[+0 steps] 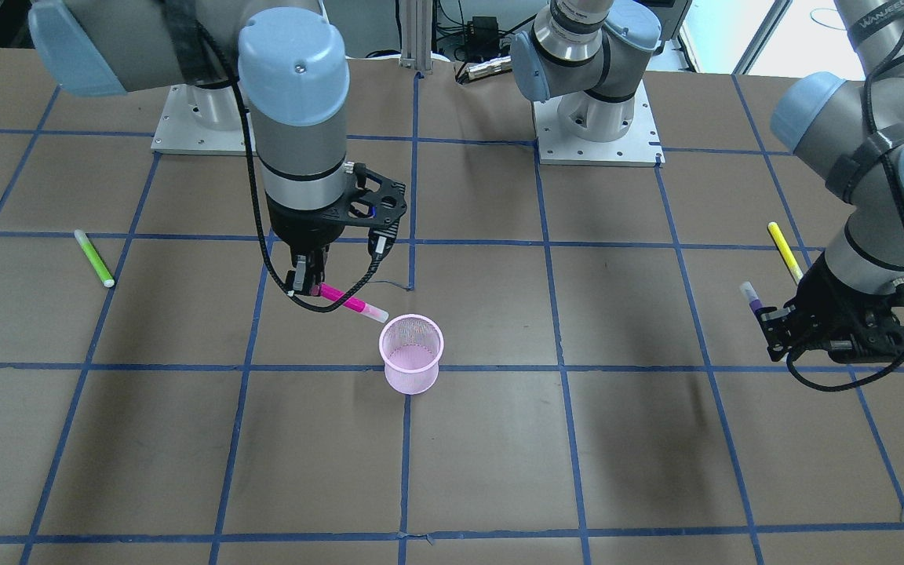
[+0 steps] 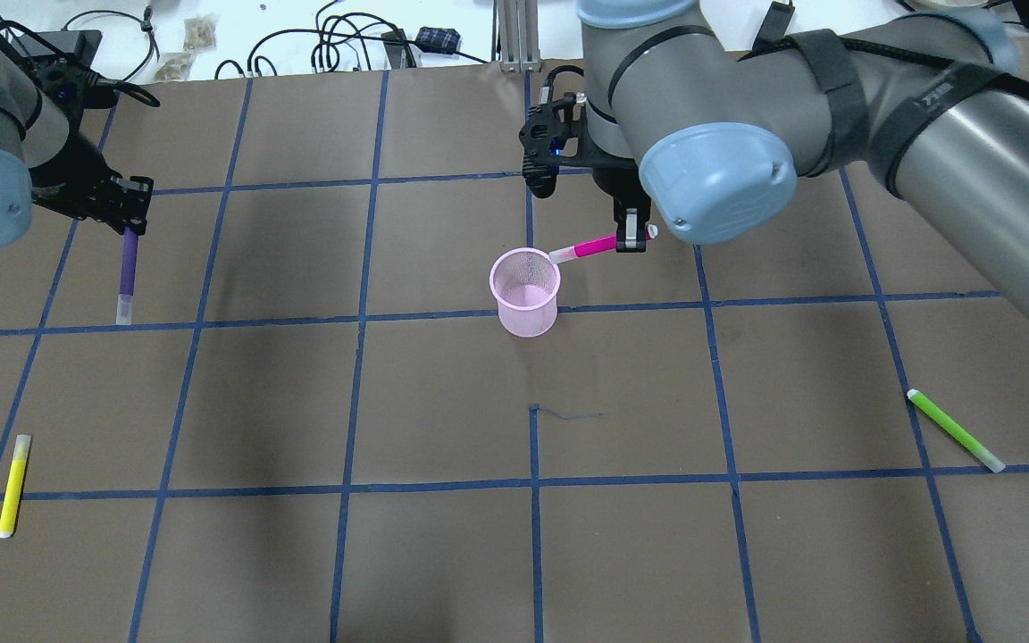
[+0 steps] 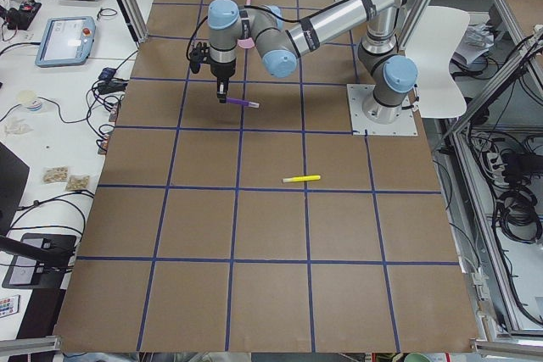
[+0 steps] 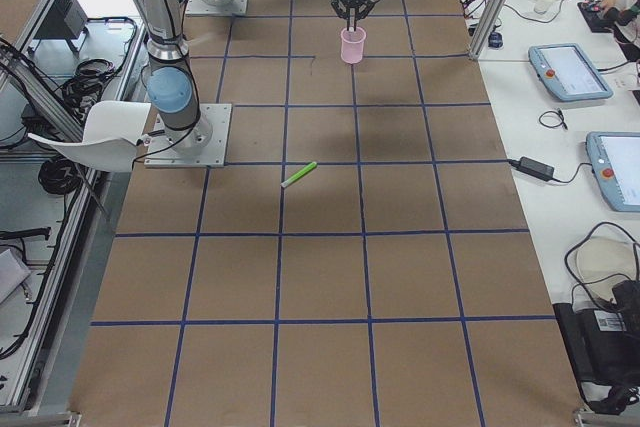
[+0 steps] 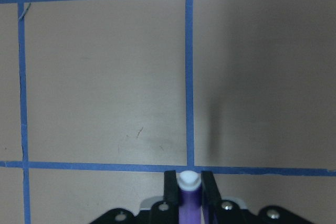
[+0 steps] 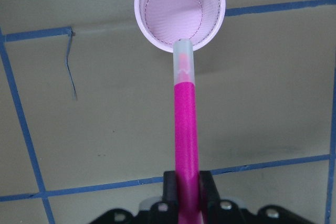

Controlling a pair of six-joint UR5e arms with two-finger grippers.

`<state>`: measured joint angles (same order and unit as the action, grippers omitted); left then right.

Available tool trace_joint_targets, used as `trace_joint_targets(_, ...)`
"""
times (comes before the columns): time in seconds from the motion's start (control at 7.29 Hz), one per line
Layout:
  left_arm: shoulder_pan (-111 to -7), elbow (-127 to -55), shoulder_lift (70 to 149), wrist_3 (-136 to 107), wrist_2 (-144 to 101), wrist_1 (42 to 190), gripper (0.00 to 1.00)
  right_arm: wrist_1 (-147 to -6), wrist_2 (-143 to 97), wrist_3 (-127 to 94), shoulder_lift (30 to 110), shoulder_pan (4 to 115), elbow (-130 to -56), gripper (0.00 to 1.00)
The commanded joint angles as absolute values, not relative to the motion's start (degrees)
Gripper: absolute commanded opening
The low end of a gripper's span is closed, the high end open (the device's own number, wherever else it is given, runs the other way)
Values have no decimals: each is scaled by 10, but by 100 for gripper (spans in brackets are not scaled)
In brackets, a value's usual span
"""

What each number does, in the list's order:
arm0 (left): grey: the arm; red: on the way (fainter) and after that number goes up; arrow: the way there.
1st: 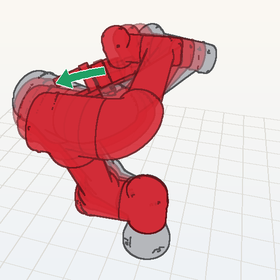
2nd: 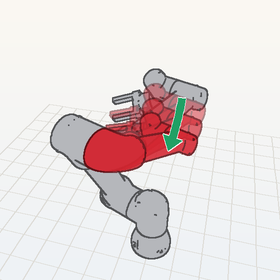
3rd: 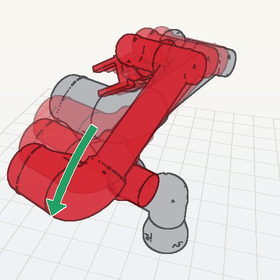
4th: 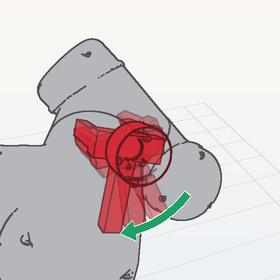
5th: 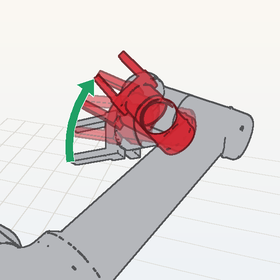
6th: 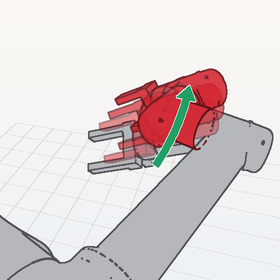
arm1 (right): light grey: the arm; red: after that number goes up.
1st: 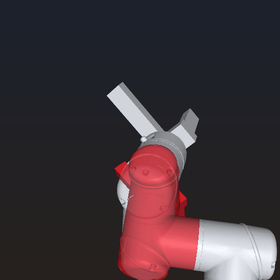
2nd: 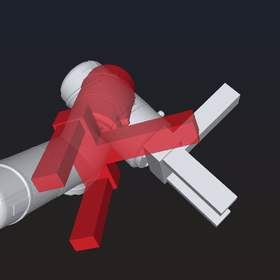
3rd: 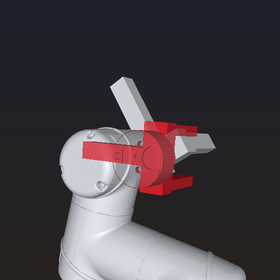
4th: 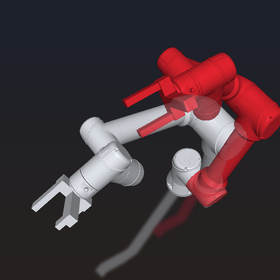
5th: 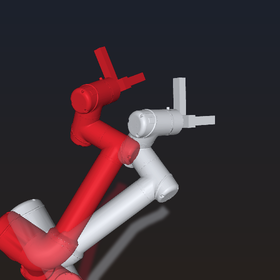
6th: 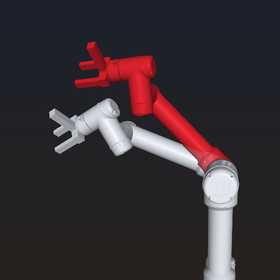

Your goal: Insert purple and pink pens into pink cup

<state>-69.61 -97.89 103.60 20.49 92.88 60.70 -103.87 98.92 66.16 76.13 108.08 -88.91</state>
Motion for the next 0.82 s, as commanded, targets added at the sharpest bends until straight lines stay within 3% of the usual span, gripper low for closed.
trace_joint_targets(0.0, -716, -975, 1033, 185, 932, 601, 0, -1016, 1078, 599, 728, 1143, -861, 0)
trace_joint_targets(0.69, -719, -972, 1033, 185, 933, 598, 0, -998, 1088, 580, 643, 1180, -813, 2)
